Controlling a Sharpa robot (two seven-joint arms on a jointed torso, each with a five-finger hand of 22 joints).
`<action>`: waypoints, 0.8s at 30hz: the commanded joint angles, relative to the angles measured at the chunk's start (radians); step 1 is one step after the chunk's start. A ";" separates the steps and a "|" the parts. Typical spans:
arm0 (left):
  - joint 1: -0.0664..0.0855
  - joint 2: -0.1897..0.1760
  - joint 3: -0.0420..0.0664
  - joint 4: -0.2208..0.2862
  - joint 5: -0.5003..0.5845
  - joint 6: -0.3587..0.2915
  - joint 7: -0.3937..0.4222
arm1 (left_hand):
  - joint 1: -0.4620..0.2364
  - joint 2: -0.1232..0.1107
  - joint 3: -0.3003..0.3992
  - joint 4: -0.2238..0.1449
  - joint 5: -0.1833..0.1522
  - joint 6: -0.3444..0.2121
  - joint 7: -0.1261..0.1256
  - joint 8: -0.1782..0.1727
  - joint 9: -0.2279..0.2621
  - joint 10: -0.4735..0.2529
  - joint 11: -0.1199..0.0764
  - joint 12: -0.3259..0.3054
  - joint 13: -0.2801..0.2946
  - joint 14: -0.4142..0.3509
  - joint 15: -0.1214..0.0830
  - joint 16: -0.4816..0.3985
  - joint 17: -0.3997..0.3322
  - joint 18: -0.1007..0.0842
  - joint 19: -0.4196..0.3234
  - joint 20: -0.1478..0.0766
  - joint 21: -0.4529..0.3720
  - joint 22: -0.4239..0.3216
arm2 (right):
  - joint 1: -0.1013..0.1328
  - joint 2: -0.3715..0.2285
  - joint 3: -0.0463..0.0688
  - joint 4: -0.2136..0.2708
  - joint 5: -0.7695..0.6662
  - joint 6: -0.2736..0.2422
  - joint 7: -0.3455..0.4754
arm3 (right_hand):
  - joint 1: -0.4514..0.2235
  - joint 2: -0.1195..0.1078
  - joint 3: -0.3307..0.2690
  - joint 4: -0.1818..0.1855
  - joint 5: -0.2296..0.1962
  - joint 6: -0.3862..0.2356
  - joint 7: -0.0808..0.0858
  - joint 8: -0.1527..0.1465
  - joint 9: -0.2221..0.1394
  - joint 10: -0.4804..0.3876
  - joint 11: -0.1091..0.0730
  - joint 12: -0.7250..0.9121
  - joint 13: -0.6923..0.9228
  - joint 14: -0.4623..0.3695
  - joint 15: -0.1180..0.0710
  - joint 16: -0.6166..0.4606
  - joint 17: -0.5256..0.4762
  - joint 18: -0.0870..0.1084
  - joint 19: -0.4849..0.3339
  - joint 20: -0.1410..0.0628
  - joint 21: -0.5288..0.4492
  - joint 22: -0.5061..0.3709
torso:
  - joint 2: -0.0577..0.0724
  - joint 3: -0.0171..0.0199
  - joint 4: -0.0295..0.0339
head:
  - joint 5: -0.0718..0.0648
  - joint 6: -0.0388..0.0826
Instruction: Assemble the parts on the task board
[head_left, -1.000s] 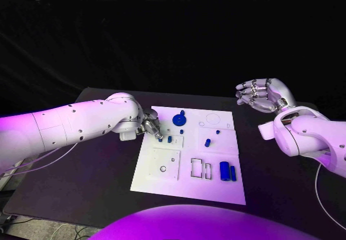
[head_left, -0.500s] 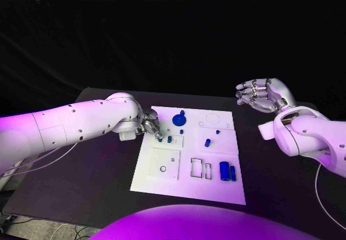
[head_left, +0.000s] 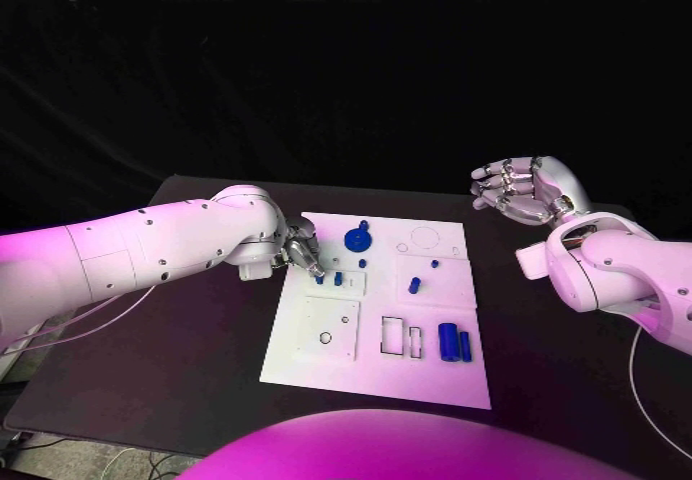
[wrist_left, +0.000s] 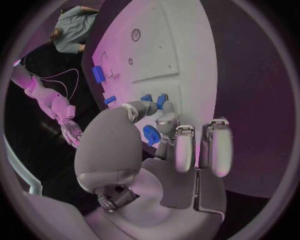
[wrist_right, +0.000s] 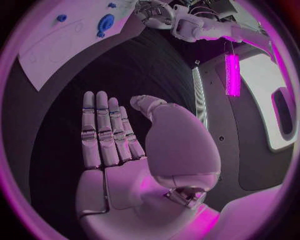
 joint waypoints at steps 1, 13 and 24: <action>-0.002 0.004 -0.001 -0.002 -0.015 0.008 -0.004 | -0.002 0.009 0.229 -0.236 0.004 0.005 0.000 0.000 0.000 0.007 0.001 0.004 0.000 0.097 -0.007 0.004 0.236 -0.018 0.019 -0.005 0.004 0.144 | 0.000 0.000 0.000 0.001 -0.006 0.011 0.010 | -0.007 0.007 -0.001 -0.004 0.006 0.002 0.006 -0.004 -0.001 0.006 0.000 -0.006 -0.001 0.003 0.003 -0.004 -0.002 0.012 0.001 0.004 0.003 -0.001 | 0.000 -0.0001 -0.0003 | -0.001 0.000; -0.003 0.005 -0.001 0.001 -0.016 0.028 -0.006 | -0.002 0.008 0.229 -0.237 0.004 0.005 0.000 -0.001 0.000 0.008 0.001 0.004 0.001 0.097 -0.007 0.005 0.238 -0.018 0.019 -0.005 0.003 0.144 | 0.000 0.000 0.000 0.000 -0.006 0.012 0.011 | -0.007 0.007 -0.001 -0.004 0.006 0.002 0.006 -0.004 -0.001 0.006 0.000 -0.006 -0.001 0.003 0.003 -0.004 -0.002 0.012 0.001 0.004 0.003 -0.001 | -0.001 0.0009 0.0000 | -0.001 0.000; -0.004 0.000 -0.002 0.009 -0.013 0.045 -0.009 | -0.002 0.008 0.229 -0.238 0.005 0.006 0.000 -0.002 0.000 0.008 0.001 0.005 0.002 0.098 -0.007 0.006 0.240 -0.018 0.019 -0.005 0.004 0.144 | -0.001 0.000 0.000 -0.001 -0.005 0.014 0.011 | -0.007 0.007 -0.002 -0.005 0.007 0.003 0.006 -0.005 -0.001 0.007 0.000 -0.007 -0.001 0.004 0.003 -0.006 -0.003 0.012 0.002 0.004 0.003 -0.006 | -0.001 0.0007 0.0005 | -0.001 0.000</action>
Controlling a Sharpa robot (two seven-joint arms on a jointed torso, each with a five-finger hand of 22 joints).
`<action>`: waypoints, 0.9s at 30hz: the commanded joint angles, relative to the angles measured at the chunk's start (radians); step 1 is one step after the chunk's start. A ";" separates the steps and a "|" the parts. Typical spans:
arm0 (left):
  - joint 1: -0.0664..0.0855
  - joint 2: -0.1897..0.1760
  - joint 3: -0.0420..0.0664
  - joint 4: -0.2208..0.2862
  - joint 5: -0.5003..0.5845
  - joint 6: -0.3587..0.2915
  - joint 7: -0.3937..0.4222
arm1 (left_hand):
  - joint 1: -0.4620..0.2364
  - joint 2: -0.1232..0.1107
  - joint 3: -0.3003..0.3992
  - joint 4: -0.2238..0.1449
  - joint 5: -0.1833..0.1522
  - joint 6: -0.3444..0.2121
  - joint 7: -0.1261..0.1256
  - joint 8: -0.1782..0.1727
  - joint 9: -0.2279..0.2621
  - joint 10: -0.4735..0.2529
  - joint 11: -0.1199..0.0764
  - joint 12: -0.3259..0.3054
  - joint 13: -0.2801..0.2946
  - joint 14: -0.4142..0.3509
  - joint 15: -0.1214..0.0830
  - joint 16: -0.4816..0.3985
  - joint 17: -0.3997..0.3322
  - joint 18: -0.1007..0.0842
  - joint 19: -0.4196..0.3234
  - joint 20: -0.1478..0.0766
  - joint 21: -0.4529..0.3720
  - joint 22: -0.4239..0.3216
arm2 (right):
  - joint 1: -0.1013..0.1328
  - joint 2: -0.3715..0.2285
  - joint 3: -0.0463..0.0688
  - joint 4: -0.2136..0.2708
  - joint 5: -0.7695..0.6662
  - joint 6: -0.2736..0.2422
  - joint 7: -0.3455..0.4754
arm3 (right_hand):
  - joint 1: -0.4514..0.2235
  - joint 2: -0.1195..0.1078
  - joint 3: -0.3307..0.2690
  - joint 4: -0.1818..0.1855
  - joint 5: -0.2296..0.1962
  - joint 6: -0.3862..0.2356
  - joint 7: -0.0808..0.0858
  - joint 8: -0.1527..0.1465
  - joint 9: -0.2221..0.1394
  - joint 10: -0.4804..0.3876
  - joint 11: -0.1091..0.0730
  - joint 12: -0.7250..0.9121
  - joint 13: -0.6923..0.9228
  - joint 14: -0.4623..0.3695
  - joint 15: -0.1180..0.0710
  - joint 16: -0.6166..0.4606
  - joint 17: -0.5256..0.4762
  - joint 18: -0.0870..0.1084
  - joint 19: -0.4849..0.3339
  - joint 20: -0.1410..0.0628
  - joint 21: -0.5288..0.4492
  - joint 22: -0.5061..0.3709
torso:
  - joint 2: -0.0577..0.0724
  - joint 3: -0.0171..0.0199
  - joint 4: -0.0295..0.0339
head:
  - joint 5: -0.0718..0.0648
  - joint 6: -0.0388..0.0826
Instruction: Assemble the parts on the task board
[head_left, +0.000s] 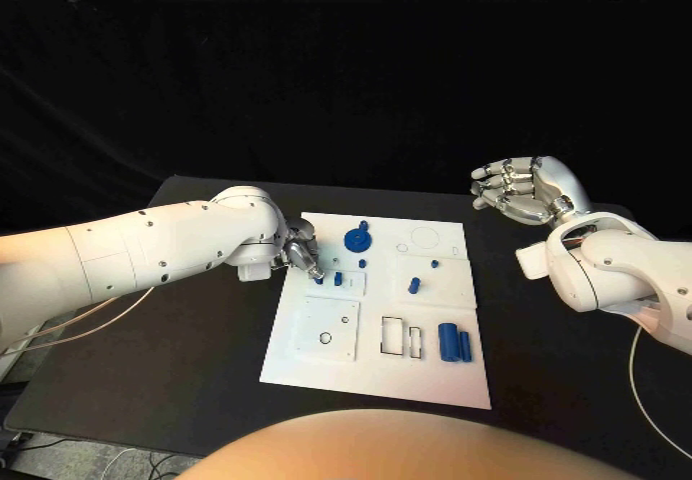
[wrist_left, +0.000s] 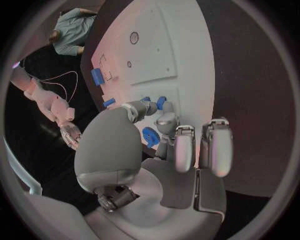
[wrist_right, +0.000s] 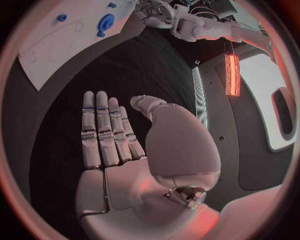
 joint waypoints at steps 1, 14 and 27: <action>-0.002 0.001 0.000 0.006 -0.002 0.030 -0.004 | 0.001 0.011 0.231 -0.236 0.007 0.007 -0.002 -0.002 0.000 0.010 0.001 0.006 0.003 0.098 -0.007 0.006 0.241 -0.018 0.019 -0.005 0.004 0.145 | -0.001 0.000 0.000 0.000 -0.005 0.013 0.010 | -0.003 0.003 -0.002 -0.005 0.007 0.003 0.006 -0.005 -0.002 0.007 0.000 -0.007 -0.001 0.004 0.003 -0.006 -0.001 0.012 0.002 0.004 0.003 -0.001 | 0.000 0.0001 -0.0001 | 0.000 0.000; -0.006 0.006 -0.001 0.002 0.007 0.013 -0.005 | -0.001 0.011 0.230 -0.237 0.010 0.010 -0.002 -0.004 0.000 0.013 0.001 0.010 0.009 0.097 -0.007 0.005 0.239 -0.018 0.019 -0.005 0.004 0.144 | -0.002 0.001 0.000 0.000 -0.005 0.013 0.011 | -0.003 0.003 -0.002 -0.005 0.007 0.003 0.006 -0.005 -0.002 0.007 0.000 -0.007 -0.001 0.004 0.003 -0.006 -0.001 0.012 0.002 0.004 0.003 -0.001 | 0.000 0.0001 -0.0009 | 0.000 0.000; -0.010 0.019 -0.001 -0.015 0.014 -0.005 -0.010 | -0.006 0.017 0.230 -0.233 0.011 0.011 -0.001 -0.008 -0.001 0.012 0.001 0.006 0.004 0.096 -0.007 0.004 0.234 -0.016 0.016 -0.005 0.001 0.141 | -0.002 0.001 0.000 0.000 -0.005 0.013 0.010 | -0.003 0.003 -0.002 -0.005 0.007 0.003 0.006 -0.005 -0.002 0.007 0.000 -0.007 -0.001 0.004 0.003 -0.006 -0.001 0.012 0.002 0.004 0.003 -0.003 | 0.000 0.0001 -0.0006 | -0.004 0.000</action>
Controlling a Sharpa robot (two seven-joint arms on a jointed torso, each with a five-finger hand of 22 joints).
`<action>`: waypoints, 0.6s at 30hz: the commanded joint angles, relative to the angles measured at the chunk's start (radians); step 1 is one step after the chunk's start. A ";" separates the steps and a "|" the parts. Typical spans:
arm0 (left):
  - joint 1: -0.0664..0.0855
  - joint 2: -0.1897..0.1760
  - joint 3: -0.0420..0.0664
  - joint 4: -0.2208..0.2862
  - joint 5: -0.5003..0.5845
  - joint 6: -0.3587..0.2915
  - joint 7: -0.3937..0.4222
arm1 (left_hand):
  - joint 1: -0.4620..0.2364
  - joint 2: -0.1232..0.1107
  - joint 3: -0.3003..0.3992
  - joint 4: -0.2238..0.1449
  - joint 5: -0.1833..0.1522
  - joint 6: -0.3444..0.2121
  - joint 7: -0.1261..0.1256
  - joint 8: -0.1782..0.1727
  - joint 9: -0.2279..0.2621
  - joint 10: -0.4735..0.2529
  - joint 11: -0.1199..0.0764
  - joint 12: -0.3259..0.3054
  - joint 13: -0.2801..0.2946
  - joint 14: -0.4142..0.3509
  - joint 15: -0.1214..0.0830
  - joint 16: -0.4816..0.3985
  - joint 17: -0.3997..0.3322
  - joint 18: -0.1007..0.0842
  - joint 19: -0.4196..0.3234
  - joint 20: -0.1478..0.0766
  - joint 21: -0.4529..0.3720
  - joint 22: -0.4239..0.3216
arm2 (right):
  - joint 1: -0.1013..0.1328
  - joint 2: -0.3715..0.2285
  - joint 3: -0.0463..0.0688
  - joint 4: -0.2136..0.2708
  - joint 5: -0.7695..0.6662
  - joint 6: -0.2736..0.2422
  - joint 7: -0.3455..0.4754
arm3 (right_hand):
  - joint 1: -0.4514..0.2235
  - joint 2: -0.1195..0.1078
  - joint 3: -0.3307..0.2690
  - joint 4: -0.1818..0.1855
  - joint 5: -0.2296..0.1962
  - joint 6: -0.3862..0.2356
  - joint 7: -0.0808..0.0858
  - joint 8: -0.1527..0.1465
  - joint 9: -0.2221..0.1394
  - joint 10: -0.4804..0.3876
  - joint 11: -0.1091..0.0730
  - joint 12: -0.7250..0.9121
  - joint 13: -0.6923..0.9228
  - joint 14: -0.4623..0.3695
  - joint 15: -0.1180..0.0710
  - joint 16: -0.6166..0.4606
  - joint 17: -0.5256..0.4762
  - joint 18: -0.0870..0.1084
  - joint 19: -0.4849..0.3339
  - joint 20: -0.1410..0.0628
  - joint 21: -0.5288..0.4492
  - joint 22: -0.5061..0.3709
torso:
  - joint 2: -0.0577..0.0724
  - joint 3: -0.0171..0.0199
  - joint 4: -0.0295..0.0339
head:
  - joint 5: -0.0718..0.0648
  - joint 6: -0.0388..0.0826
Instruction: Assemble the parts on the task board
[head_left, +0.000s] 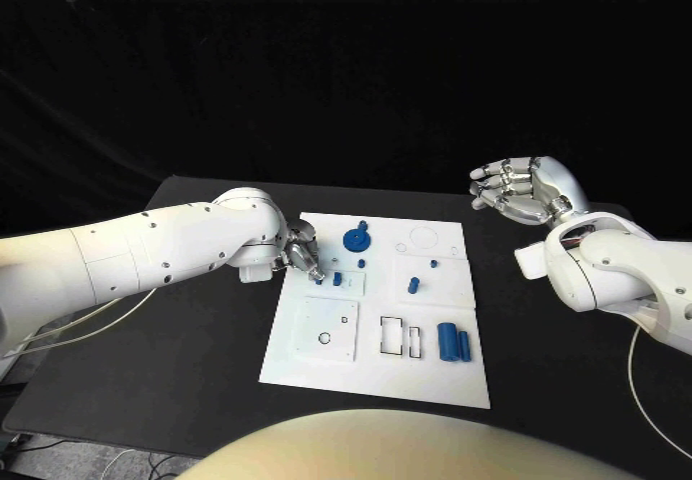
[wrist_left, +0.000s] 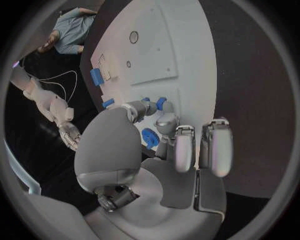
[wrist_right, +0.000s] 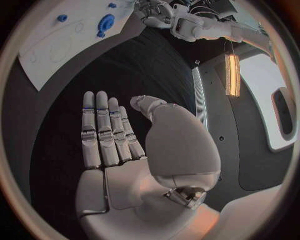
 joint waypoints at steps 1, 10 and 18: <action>-0.004 0.006 -0.002 -0.001 0.012 -0.004 -0.004 | -0.001 0.014 0.229 -0.233 0.006 0.004 -0.001 -0.004 -0.001 0.005 0.002 0.001 -0.003 0.096 -0.007 0.004 0.233 -0.016 0.016 -0.005 0.001 0.141 | -0.001 0.000 0.000 0.001 -0.005 0.013 0.010 | -0.003 0.003 -0.002 -0.005 0.007 0.003 0.006 -0.005 -0.001 0.007 0.000 -0.003 -0.001 0.004 0.003 -0.006 -0.001 0.012 0.002 0.004 0.003 -0.001 | 0.000 0.0005 0.0003 | -0.002 0.000; -0.005 0.010 -0.002 -0.008 0.019 -0.003 -0.012 | -0.007 0.022 0.228 -0.230 0.000 0.000 0.001 -0.010 0.000 0.000 0.003 -0.007 -0.012 0.094 -0.007 0.000 0.226 -0.015 0.011 -0.005 -0.003 0.135 | -0.001 0.000 0.000 0.001 -0.005 0.013 0.009 | -0.003 0.003 -0.002 -0.005 0.007 0.003 0.006 -0.005 -0.001 0.007 0.000 -0.003 -0.001 0.004 0.003 -0.006 -0.001 0.012 0.002 0.004 0.003 -0.001 | 0.000 0.0003 -0.0009 | -0.003 0.000; -0.005 0.010 -0.003 -0.012 0.034 0.002 -0.016 | -0.034 0.033 0.167 -0.212 -0.016 -0.011 0.002 -0.025 0.006 0.001 0.007 -0.013 -0.018 0.094 -0.001 -0.001 0.224 -0.014 0.007 0.000 -0.009 0.131 | -0.001 -0.001 0.000 0.002 -0.005 0.013 0.008 | -0.003 0.003 -0.002 -0.005 0.007 0.003 0.006 -0.005 -0.001 0.007 0.000 -0.003 -0.001 0.004 0.003 -0.006 -0.001 0.012 0.002 0.004 0.003 -0.001 | 0.000 0.0006 -0.0001 | -0.004 0.000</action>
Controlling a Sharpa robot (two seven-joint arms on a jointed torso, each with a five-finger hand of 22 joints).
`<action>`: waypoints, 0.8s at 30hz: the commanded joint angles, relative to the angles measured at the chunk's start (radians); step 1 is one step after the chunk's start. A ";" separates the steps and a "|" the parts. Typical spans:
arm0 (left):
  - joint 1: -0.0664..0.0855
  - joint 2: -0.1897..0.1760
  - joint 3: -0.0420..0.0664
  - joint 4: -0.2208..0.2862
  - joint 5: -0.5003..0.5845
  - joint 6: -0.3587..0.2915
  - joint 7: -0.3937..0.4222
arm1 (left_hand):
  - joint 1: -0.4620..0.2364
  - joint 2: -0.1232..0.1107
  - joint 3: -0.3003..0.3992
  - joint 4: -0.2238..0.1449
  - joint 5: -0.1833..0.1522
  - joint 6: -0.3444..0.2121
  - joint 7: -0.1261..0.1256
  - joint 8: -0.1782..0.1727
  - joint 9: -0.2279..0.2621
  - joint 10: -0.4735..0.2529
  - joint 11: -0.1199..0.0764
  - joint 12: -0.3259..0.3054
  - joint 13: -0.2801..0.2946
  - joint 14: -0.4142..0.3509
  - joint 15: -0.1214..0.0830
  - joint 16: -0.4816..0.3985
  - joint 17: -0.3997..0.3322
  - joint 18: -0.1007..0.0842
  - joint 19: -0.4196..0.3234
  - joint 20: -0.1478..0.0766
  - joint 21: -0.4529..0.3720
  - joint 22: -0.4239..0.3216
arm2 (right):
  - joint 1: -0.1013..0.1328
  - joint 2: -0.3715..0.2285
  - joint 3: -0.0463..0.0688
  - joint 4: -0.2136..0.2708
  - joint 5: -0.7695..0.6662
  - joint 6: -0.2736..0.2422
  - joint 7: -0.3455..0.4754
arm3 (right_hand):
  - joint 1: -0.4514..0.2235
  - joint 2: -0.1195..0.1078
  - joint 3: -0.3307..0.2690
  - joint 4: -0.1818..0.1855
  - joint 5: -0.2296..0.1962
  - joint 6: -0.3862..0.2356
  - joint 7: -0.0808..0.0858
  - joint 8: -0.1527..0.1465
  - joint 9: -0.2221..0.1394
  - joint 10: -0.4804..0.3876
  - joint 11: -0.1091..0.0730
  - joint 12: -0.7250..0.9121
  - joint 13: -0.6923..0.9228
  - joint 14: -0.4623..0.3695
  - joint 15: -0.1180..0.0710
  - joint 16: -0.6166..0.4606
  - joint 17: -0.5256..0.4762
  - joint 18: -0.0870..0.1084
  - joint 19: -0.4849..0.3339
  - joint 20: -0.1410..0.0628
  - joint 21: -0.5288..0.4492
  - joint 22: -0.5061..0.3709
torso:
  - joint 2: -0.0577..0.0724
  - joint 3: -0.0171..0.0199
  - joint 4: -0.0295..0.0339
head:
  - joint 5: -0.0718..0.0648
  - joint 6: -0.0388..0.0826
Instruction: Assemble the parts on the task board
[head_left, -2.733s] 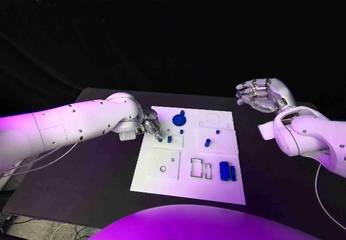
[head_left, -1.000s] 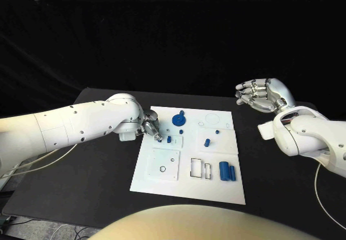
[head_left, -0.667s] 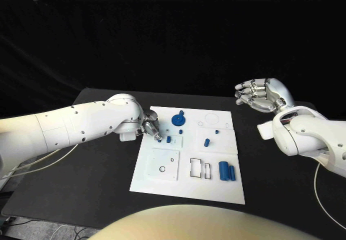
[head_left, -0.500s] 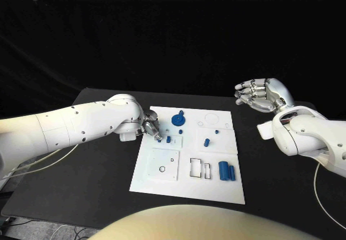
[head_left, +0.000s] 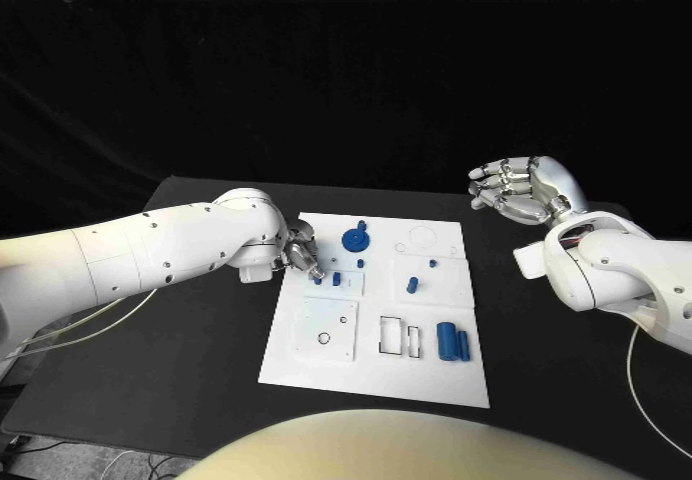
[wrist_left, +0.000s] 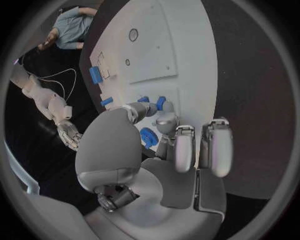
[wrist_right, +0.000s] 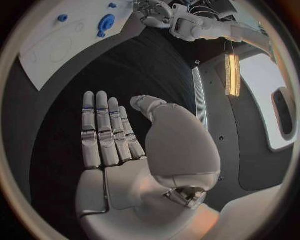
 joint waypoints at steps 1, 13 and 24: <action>-0.003 0.001 -0.002 0.000 0.024 0.009 -0.007 | -0.018 0.003 0.153 -0.192 -0.006 -0.011 -0.002 -0.007 0.009 0.001 0.005 -0.006 -0.001 0.093 -0.002 -0.001 0.223 -0.014 0.007 0.001 -0.007 0.131 | -0.001 0.000 0.000 0.001 -0.005 0.013 0.008 | -0.003 0.003 -0.002 -0.005 0.007 0.003 0.006 -0.005 -0.001 0.007 0.000 -0.003 -0.001 0.004 0.003 -0.006 -0.001 0.012 0.002 0.004 0.003 -0.001 | -0.001 0.0000 0.0006 | -0.002 0.000; -0.003 -0.006 -0.002 -0.001 0.038 -0.002 -0.011 | -0.105 0.001 -0.139 -0.021 -0.015 0.023 -0.019 -0.057 0.003 0.000 -0.005 -0.006 0.005 0.093 -0.011 -0.002 0.221 -0.013 0.007 -0.007 -0.016 0.125 | -0.001 -0.001 0.000 0.001 0.000 0.011 0.010 | -0.010 0.005 -0.004 -0.002 0.005 0.003 0.007 -0.005 -0.002 0.007 0.001 -0.004 -0.001 0.005 0.004 -0.008 -0.003 0.011 0.003 0.005 0.003 -0.006 | 0.000 0.0004 0.0002 | -0.003 0.000; -0.003 -0.014 -0.002 -0.001 0.058 -0.048 -0.016 | -0.129 0.016 -0.272 0.085 -0.151 0.033 -0.016 -0.068 0.011 -0.003 -0.002 -0.007 0.009 0.091 -0.009 -0.004 0.216 -0.013 0.009 -0.006 -0.018 0.125 | -0.001 -0.001 0.000 0.001 0.001 0.013 0.010 | -0.009 0.005 -0.003 -0.002 0.005 0.003 0.007 -0.006 -0.002 0.006 0.001 -0.005 -0.001 0.004 0.004 -0.008 -0.003 0.011 0.002 0.005 0.003 -0.007 | -0.001 0.0001 0.0004 | -0.007 0.000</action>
